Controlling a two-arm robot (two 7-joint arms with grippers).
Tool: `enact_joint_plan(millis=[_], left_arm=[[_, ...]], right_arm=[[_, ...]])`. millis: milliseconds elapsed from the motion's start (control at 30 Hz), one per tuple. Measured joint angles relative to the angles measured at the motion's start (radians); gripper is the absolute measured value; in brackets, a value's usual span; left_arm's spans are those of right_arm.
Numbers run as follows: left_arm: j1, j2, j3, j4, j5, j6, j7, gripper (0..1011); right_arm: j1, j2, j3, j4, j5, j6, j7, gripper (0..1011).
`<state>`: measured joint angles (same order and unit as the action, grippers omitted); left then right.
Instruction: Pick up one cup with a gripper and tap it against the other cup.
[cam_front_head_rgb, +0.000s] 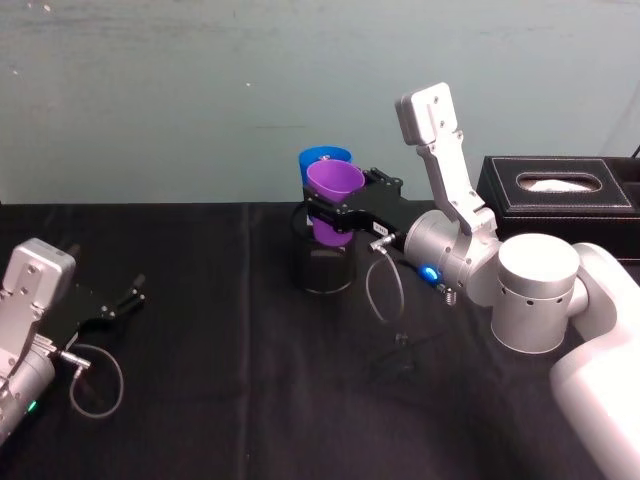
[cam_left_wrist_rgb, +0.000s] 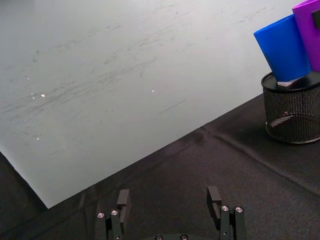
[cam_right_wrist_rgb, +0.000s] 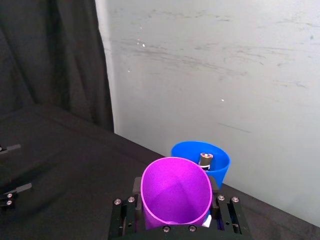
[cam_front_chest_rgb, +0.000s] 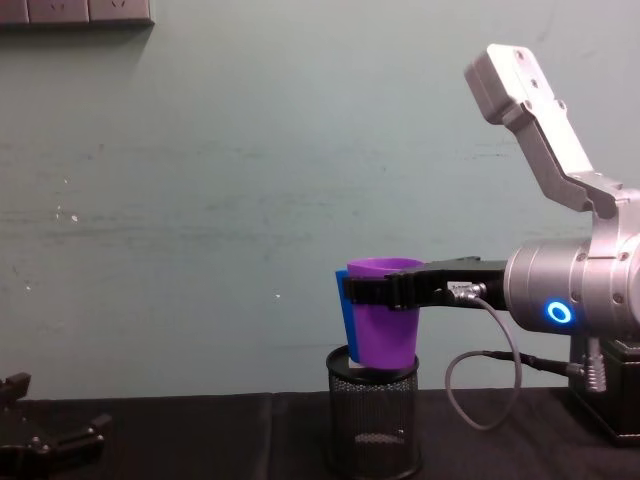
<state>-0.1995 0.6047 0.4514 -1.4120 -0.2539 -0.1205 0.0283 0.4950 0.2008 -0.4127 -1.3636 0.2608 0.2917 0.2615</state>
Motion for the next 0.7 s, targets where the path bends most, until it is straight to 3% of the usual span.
enact_joint_plan(millis=[700], left_arm=[[0.0, 0.0, 0.0, 0.0, 0.0, 0.0, 0.0, 1000]], right_arm=[[0.025, -0.034, 0.033, 0.058, -0.023, -0.016, 0.008, 731]])
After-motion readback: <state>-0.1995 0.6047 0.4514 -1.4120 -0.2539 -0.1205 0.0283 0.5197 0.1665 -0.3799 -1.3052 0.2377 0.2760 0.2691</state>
